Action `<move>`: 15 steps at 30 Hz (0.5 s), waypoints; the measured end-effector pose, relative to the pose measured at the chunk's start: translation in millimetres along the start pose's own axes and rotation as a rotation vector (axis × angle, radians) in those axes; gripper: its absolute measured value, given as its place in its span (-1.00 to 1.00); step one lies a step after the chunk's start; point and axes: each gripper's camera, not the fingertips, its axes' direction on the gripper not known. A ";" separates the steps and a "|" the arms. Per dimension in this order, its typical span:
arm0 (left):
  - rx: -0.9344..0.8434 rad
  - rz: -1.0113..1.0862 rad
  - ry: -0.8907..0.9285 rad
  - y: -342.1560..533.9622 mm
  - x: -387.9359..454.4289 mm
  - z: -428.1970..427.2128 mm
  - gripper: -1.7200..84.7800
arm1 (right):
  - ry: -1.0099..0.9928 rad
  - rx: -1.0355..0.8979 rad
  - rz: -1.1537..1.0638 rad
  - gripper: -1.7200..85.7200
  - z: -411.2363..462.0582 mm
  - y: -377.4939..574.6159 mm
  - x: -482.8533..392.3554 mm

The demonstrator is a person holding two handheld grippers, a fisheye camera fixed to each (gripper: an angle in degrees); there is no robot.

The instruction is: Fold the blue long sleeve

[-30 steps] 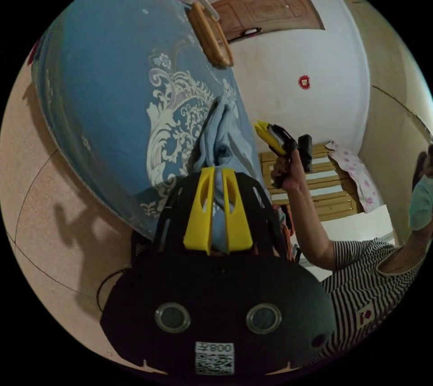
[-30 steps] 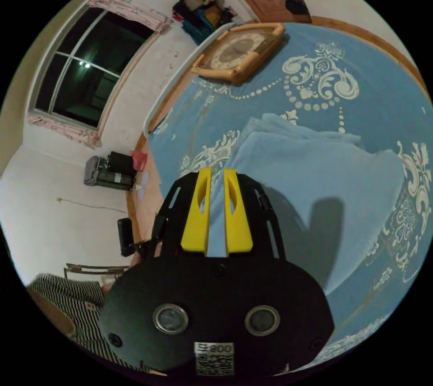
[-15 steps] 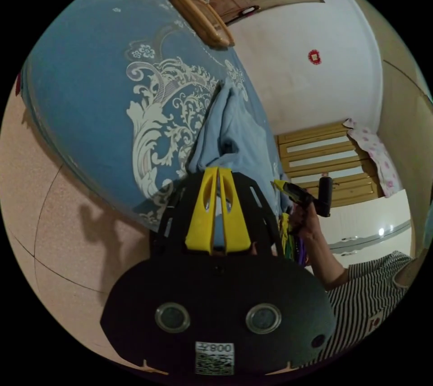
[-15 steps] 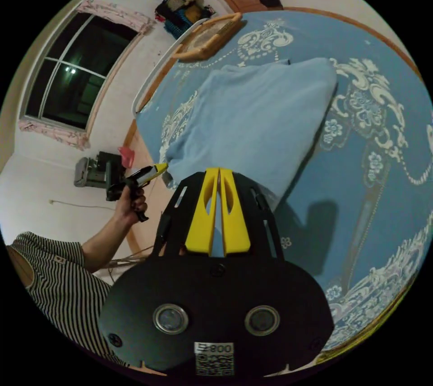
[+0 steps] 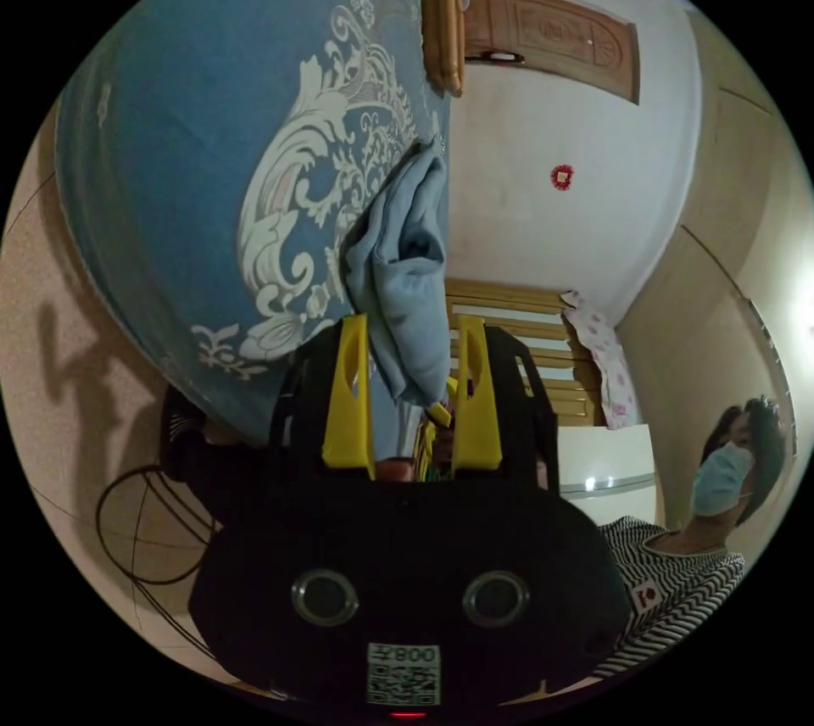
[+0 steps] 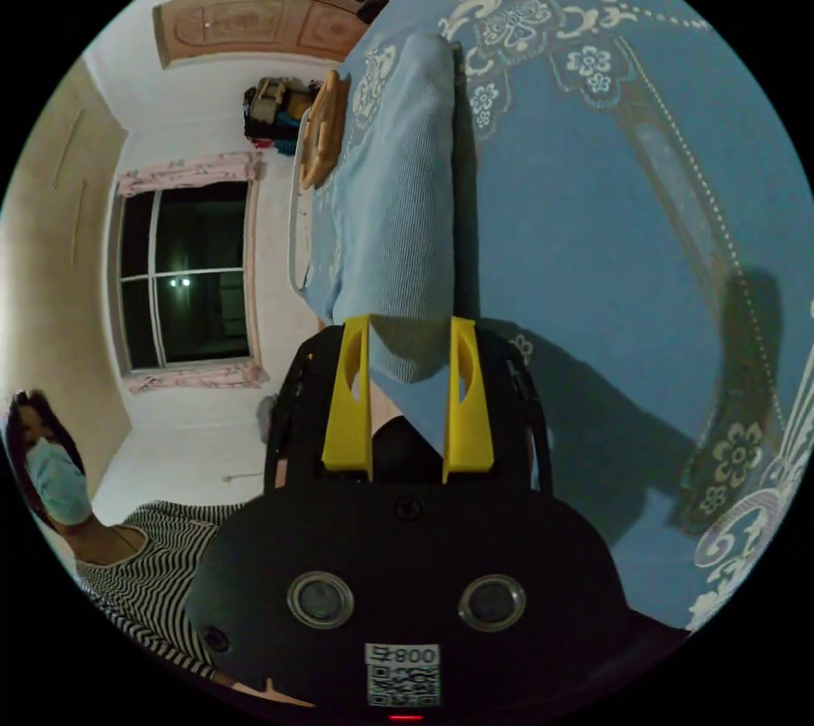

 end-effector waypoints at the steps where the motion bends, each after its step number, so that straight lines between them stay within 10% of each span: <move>1: -0.003 -0.003 0.002 -2.4 -1.7 3.6 -0.64 | -0.015 -0.007 0.012 -0.64 -4.2 3.1 -1.4; 15: -0.012 -0.049 0.017 -21.1 -50.1 66.4 -0.84 | -0.171 -0.073 0.093 -0.71 -62.8 55.2 -44.3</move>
